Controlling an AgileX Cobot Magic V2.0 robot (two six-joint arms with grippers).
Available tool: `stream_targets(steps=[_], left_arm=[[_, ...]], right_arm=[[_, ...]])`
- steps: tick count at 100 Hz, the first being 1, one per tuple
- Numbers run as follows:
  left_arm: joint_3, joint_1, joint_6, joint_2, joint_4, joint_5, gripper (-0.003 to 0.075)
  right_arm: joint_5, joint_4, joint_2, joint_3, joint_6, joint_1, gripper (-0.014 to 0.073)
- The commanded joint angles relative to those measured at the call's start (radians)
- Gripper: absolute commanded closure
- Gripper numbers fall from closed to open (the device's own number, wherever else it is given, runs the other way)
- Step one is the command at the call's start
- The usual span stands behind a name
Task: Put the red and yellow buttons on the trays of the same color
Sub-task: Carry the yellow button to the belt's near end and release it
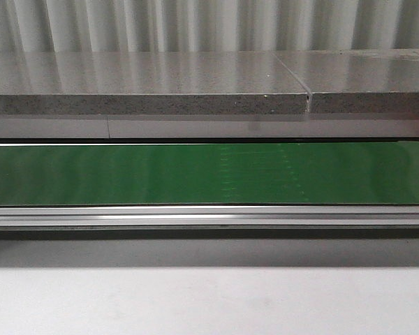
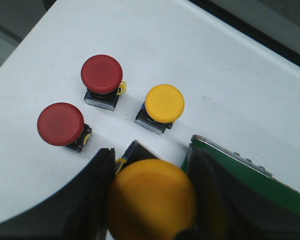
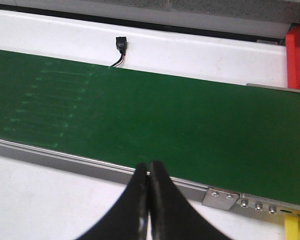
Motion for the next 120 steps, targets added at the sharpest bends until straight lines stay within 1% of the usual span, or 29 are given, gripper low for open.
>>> stream_targets(steps=[1,19,32,45,75,103,120], left_arm=[[-0.03,-0.033,0.038,-0.084,-0.006,0.011,0.074],[-0.03,-0.119,0.073,-0.114,-0.008,0.085,0.074],[-0.015,-0.177,0.086,-0.111,-0.008,0.097,0.074],[0.005,-0.208,0.09,-0.112,-0.008,0.102,0.074],[0.087,-0.211,0.09,-0.112,-0.006,0.021,0.074],[0.089,-0.211,0.09,-0.031,-0.006,0.019,0.074],[0.089,-0.211,0.09,-0.023,-0.01,0.019,0.0729]], right_arm=[[-0.047,0.031,-0.002,-0.025,-0.008,0.001,0.0652],[-0.047,0.031,-0.002,-0.025,-0.008,0.001,0.0652],[-0.047,0.031,-0.002,-0.025,-0.008,0.001,0.0652],[-0.047,0.031,-0.002,-0.025,-0.008,0.001,0.0652],[-0.047,0.031,-0.002,-0.025,-0.008,0.001,0.0652],[-0.047,0.031,-0.002,-0.025,-0.008,0.001,0.0652],[-0.047,0.031,-0.002,-0.025,-0.008,0.001,0.0652]])
